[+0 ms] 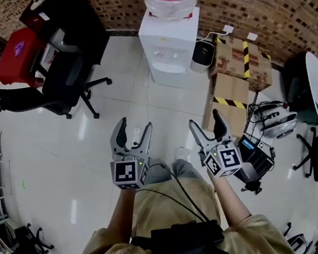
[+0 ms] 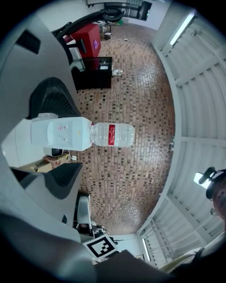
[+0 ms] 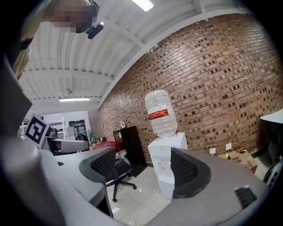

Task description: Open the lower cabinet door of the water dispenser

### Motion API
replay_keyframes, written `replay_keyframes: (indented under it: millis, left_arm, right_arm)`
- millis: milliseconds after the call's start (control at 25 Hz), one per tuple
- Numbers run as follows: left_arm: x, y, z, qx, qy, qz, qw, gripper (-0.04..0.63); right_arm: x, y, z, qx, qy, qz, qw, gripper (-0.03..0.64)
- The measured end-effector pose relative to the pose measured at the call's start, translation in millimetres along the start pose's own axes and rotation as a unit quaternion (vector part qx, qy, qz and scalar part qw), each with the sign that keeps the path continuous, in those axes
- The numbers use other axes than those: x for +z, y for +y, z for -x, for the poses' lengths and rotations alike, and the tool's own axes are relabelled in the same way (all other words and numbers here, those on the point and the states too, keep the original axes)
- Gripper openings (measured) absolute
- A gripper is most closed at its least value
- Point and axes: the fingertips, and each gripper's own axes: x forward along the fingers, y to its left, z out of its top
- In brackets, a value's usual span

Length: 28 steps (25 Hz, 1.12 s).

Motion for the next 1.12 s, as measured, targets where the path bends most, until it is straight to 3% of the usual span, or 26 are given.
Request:
replay_keyframes:
  millis: [240,520,800,1120]
  left_arm:
    - [-31,7,-39,-0.018,0.03,0.004,0.9994,0.318]
    - [-95,25,-134,-0.048,0.042,0.016,0.9978,0.318]
    - [-211,47,-209,-0.04,0.028,0.023,0.9985,0.318]
    - [-340,66,-292,-0.048,0.004,0.022,0.9986,0.318]
  right_arm:
    - [-44,-54,-50,-0.03,0.046,0.018,0.998,0.402]
    - [-142,-122,-127,-0.063,0.116,0.041,0.99,0.401]
    - [-271,-177,-204,-0.058,0.131,0.046,0.989,0.401]
    - [-410,-282,-299,-0.073,0.128,0.063,0.987,0.381]
